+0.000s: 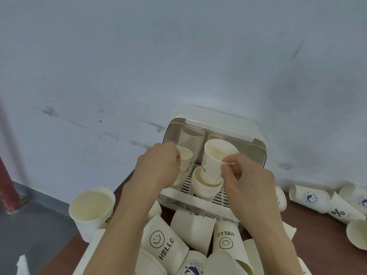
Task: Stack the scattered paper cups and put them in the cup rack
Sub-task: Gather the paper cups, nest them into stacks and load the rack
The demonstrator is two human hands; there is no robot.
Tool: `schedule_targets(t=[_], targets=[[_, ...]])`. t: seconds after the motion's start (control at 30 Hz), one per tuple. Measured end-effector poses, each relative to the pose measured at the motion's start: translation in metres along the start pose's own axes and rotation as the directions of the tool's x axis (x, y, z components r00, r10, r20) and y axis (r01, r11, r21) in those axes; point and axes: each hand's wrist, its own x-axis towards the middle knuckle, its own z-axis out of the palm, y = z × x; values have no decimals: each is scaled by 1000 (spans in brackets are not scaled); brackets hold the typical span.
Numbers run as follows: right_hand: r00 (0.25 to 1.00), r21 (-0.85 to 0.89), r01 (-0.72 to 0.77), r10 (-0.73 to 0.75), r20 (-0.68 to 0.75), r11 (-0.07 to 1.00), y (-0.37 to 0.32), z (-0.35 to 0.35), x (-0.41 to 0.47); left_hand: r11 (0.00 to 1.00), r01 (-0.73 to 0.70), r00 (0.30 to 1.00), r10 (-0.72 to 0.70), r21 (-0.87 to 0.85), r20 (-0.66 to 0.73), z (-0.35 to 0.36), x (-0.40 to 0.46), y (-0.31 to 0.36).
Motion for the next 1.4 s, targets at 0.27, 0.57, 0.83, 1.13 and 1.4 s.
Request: schedule_targets(t=[0.27, 0.57, 0.83, 1.13, 1.4], targets=[[1000, -29, 19, -18, 21, 999, 6, 7, 1, 994, -11, 996, 1, 108, 93, 2, -3, 0], [996, -79, 30, -23, 88, 996, 12, 15, 2, 990, -17, 987, -6, 139, 161, 3, -4, -1], [983, -156, 54, -26, 180, 986, 16, 20, 3, 991, -36, 985, 13, 131, 172, 4, -3, -1], [954, -184, 37, 20, 300, 982, 21, 27, 2, 991, -36, 981, 11, 127, 193, 3, -4, 2], [928, -292, 77, 39, 370, 953, 17, 27, 0, 991, -47, 984, 24, 125, 178, 3, -5, 3]])
